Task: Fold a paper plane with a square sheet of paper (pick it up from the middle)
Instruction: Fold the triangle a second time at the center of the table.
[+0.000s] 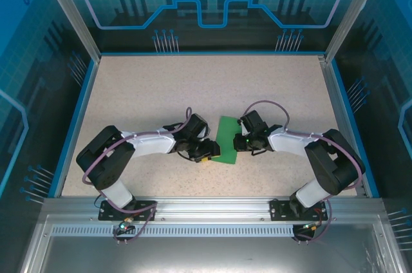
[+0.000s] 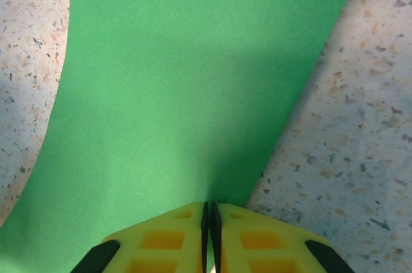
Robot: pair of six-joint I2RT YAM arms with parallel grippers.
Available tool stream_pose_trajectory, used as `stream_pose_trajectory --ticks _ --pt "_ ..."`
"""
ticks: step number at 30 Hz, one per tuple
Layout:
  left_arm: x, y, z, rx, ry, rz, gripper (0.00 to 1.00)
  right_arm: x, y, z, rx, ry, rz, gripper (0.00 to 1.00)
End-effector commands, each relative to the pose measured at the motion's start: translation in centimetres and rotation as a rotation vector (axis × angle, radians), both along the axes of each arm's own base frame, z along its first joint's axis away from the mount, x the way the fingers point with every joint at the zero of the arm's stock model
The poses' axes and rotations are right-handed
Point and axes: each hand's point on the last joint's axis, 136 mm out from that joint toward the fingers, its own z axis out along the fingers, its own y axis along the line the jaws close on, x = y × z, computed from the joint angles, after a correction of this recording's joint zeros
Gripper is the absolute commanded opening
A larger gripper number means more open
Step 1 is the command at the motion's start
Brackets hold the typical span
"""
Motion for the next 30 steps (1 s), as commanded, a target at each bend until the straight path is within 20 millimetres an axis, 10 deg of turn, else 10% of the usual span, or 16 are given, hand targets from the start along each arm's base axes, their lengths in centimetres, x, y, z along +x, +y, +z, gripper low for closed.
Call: stream_pose_trajectory --ticks 1,30 --pt "-1.0 0.3 0.2 0.002 0.024 0.001 0.42 -1.4 -0.6 -1.2 -0.013 0.055 -0.006 0.13" --pt "0.6 -0.6 2.7 0.035 -0.052 -0.079 0.01 -0.5 0.5 0.4 0.030 0.014 0.012 0.14"
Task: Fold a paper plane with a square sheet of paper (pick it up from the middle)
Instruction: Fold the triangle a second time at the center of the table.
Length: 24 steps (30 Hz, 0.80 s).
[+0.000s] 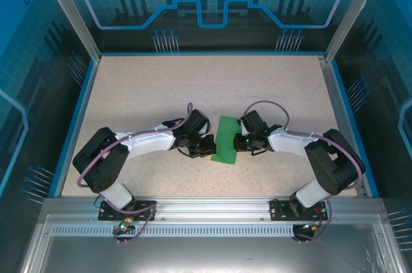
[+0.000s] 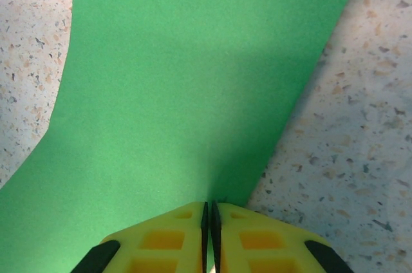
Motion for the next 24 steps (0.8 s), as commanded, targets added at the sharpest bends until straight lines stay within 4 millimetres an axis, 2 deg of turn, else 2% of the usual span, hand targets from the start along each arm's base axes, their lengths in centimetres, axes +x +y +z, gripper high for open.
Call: stream_pose_trajectory --ticks 1,7,13,24 --pt "-0.1 -0.5 0.3 0.010 0.000 -0.048 0.01 -0.2 0.5 0.8 0.030 0.004 0.007 0.14" --pt "-0.1 -1.2 0.6 0.006 0.006 -0.099 0.00 0.5 0.9 2.7 0.071 -0.046 0.003 0.17" --pt "0.1 -1.7 0.6 0.007 0.015 -0.133 0.00 0.9 0.3 3.8 0.082 -0.073 -0.012 0.18" --pt "0.6 -3.9 0.8 -0.005 0.021 -0.211 0.00 1.1 -0.5 2.8 0.087 -0.042 -0.028 0.18"
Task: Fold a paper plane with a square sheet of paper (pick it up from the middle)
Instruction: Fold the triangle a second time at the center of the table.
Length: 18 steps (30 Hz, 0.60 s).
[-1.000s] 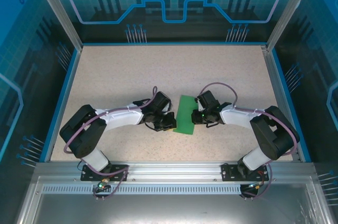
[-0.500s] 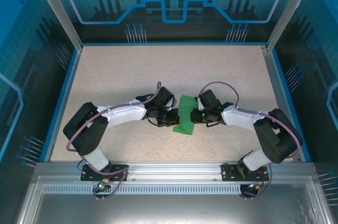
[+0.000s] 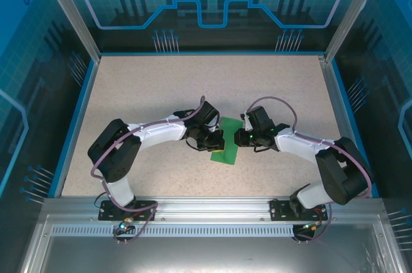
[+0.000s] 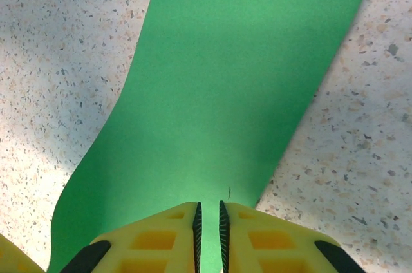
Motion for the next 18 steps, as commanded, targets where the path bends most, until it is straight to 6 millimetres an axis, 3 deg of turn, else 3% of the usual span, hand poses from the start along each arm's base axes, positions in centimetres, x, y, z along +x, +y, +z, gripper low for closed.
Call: stream_pose_trajectory --ticks 1,18 --pt "-0.9 -1.0 0.0 -0.004 0.027 -0.075 0.00 0.1 -0.4 -0.4 0.008 0.021 -0.009 0.18" --pt "1.5 -4.1 -1.1 -0.013 0.034 -0.125 0.00 -0.6 -2.5 -0.4 0.021 0.013 -0.056 0.17"
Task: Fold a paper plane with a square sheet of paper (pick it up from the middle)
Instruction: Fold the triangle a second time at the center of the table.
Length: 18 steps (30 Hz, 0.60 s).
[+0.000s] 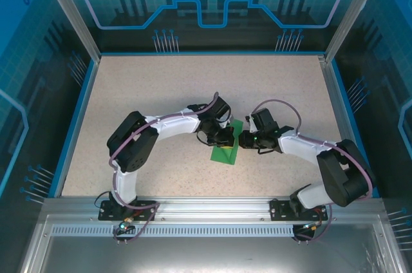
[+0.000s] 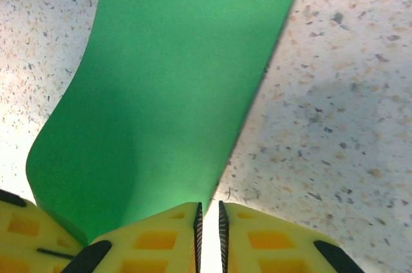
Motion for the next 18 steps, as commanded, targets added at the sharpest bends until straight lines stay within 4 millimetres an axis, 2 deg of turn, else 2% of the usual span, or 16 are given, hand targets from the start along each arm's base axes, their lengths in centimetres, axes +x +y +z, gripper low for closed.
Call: stream_pose_trajectory --ticks 1,7,18 --pt "-0.5 -0.8 -0.1 -0.013 0.029 -0.044 0.00 0.0 -0.7 0.7 0.023 -0.014 -0.016 0.17" --pt "0.4 -1.7 -0.6 -0.012 0.026 -0.053 0.00 -0.3 -1.5 1.2 0.057 -0.020 -0.029 0.17" --pt "1.5 -2.7 -1.9 -0.005 0.025 -0.054 0.00 -1.9 -1.2 1.4 0.123 -0.009 -0.010 0.17"
